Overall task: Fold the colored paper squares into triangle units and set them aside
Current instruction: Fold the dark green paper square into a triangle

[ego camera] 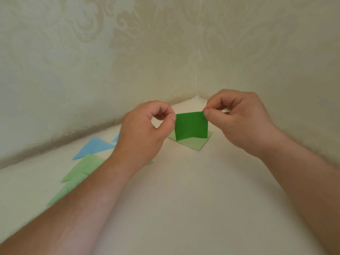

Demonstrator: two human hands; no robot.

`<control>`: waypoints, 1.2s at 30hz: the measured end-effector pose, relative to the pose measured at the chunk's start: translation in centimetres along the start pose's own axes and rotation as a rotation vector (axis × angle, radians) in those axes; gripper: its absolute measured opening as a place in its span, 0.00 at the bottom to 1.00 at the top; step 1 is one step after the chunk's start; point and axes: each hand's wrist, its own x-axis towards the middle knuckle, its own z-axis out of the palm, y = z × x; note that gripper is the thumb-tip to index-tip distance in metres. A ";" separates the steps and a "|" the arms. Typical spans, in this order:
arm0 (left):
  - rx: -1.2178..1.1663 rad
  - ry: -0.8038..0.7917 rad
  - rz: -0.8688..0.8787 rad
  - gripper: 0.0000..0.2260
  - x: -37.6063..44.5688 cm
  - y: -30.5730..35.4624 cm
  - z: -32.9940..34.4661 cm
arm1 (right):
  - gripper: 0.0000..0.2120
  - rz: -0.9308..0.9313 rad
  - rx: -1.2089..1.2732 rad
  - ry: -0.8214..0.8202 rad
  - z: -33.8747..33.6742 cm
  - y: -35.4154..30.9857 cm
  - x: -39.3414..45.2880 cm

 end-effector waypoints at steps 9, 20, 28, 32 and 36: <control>-0.900 -0.308 -0.686 0.15 0.4 2.2 0.6 | 0.08 -0.272 -0.121 0.061 0.8 1.0 -0.2; -0.812 -0.122 -0.501 0.29 0.4 0.6 1.0 | 0.07 -0.125 0.060 -0.040 0.8 0.9 -0.2; -0.886 -0.139 -0.543 0.12 0.4 0.5 1.2 | 0.15 0.013 0.082 -0.252 1.6 0.9 -0.8; -0.954 -0.191 -0.561 0.12 0.2 0.6 1.5 | 0.10 0.062 0.165 -0.170 2.1 0.7 -0.6; -0.939 -0.173 -0.576 0.16 0.4 0.7 1.4 | 0.08 0.138 0.264 -0.226 1.4 0.4 -0.5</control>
